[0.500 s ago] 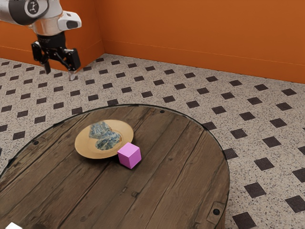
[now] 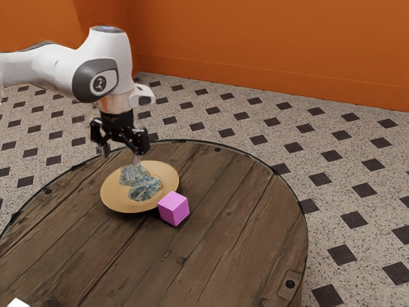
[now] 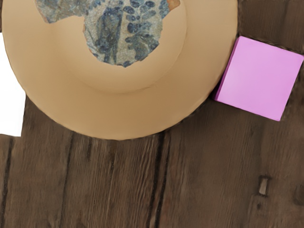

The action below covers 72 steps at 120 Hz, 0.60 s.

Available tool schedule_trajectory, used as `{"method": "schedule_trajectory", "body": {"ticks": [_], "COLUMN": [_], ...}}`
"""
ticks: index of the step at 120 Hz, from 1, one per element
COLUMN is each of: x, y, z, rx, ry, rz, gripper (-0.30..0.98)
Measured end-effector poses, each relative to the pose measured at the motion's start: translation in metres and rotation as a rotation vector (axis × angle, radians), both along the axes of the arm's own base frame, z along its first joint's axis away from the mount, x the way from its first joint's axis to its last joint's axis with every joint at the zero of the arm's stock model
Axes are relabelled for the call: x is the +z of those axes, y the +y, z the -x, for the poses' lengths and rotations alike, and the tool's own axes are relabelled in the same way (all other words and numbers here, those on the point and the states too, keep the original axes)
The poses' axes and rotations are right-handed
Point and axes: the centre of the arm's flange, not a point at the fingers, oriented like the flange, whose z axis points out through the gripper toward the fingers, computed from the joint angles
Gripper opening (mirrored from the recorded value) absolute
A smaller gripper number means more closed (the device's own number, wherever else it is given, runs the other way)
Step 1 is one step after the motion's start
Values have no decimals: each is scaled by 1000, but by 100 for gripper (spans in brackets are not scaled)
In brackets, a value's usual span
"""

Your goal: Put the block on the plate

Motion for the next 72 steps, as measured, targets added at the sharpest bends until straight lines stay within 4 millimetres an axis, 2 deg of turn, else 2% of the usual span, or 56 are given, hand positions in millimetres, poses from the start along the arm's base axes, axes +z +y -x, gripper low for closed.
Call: {"method": "schedule_trajectory", "body": {"ticks": [13,25,30,54,62,72], "x": [-31,-63,-77,-123,-133,-140], "y": [-25,-69,-80,-76,-76,-65], "z": [-8,-17,-20,-29,-35,-41], "rx": [126,233,291,634,730,856], "ry": [-37,-67,-77,-116,-138,-169], "rz": [-2,-10,-13,-9,-5,-1], "gripper": [69,69,69,69,69,69]}}
